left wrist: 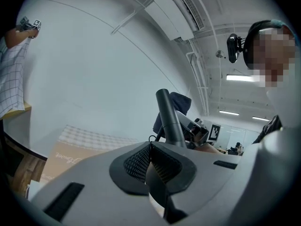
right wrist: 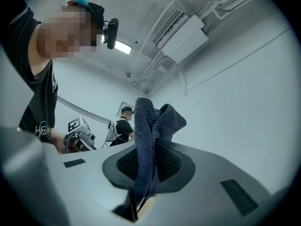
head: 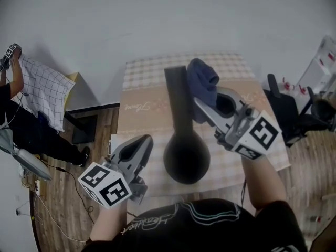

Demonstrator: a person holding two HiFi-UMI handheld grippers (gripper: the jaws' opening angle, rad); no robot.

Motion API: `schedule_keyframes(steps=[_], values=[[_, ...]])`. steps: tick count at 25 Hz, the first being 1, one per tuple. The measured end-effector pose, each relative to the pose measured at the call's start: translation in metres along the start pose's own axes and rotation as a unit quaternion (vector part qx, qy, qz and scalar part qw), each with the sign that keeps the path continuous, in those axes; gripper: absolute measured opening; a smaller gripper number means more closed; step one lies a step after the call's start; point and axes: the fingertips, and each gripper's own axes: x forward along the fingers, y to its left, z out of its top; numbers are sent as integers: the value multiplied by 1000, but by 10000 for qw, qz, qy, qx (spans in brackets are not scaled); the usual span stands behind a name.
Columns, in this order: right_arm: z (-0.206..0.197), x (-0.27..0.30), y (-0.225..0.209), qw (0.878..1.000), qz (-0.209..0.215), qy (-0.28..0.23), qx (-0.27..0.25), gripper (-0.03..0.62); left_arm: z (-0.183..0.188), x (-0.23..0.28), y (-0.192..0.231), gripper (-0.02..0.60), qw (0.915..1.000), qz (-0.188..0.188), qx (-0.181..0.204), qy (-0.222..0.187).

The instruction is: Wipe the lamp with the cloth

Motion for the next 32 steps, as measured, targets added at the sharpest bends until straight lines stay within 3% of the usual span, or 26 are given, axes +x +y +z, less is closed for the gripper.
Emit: schedule_keyframes(steps=[11,23,32], values=[[-5,-14,21,9955,935,33,153,54,-9,-8,-30,0,9982,534,-183,-215],[-45,-26,30,9894,1367,314,382,54,-30,-23,-43,2,9912,1172,-405,-461],[-55,-37,41,9848,1657,353,377,54,-41,-41,-74,2,9843,1571,-411,-687]])
